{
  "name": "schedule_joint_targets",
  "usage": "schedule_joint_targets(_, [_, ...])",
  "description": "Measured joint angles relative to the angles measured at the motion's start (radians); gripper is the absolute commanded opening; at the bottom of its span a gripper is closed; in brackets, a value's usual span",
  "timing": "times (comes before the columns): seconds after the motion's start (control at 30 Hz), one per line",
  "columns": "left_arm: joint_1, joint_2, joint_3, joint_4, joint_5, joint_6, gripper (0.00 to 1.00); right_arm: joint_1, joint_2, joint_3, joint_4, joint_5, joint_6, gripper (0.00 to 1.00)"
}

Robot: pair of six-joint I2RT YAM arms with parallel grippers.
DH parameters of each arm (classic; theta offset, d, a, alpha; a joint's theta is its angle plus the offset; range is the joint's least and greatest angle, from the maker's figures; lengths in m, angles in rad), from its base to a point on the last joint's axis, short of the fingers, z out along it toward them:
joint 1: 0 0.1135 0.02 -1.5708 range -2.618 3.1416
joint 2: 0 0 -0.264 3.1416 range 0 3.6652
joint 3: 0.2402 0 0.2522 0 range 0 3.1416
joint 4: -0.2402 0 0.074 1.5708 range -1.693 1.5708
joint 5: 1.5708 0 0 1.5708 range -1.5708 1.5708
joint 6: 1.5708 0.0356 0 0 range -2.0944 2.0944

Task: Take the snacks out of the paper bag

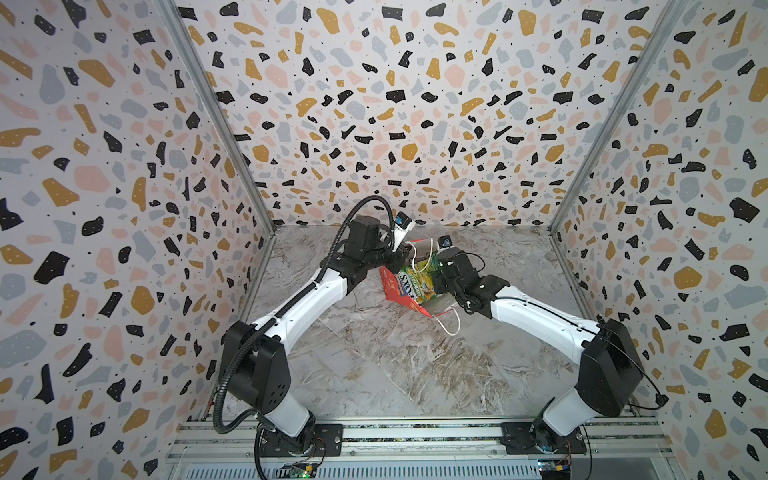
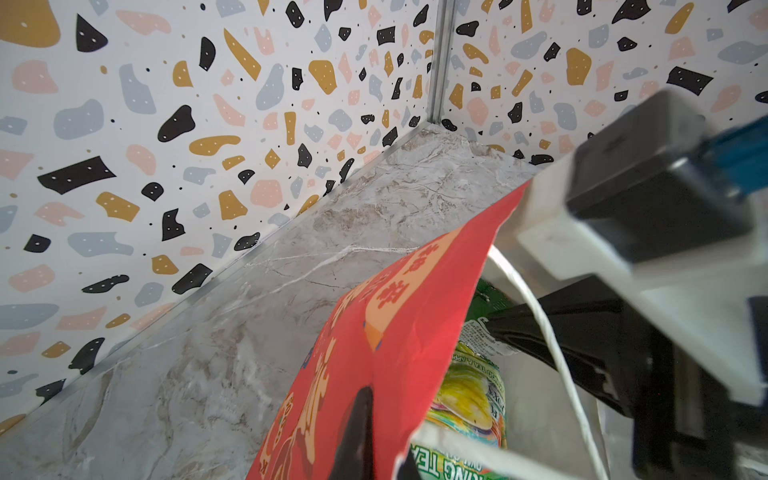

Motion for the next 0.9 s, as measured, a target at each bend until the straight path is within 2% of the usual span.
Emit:
schedule_joint_targets(0.1, [0.003, 0.0, 0.0, 0.001, 0.0, 0.0, 0.0, -0.004, -0.029, 0.001, 0.0, -0.002, -0.005, 0.0])
schedule_joint_targets(0.13, [0.004, 0.0, 0.0, 0.001, 0.0, 0.0, 0.0, -0.004, -0.032, 0.003, -0.001, 0.0, -0.006, 0.07])
schedule_joint_targets(0.17, [0.005, 0.0, 0.0, 0.002, 0.0, 0.0, 0.0, -0.004, -0.032, 0.007, -0.003, 0.005, -0.006, 0.21])
schedule_joint_targets(0.23, [0.005, 0.0, 0.0, 0.002, 0.0, 0.0, 0.0, -0.004, -0.026, 0.013, -0.012, 0.015, -0.004, 0.38])
schedule_joint_targets(0.37, [0.004, 0.0, 0.0, 0.002, 0.002, 0.0, 0.0, -0.004, 0.011, 0.026, -0.026, 0.049, -0.007, 0.54])
schedule_joint_targets(0.67, [0.004, 0.0, 0.0, 0.002, 0.001, 0.0, 0.0, 0.005, 0.08, 0.037, -0.026, 0.116, 0.01, 0.59])
schedule_joint_targets(0.9, [0.005, 0.0, -0.002, 0.002, -0.003, 0.0, 0.0, -0.003, 0.117, 0.047, 0.033, 0.137, 0.016, 0.48])
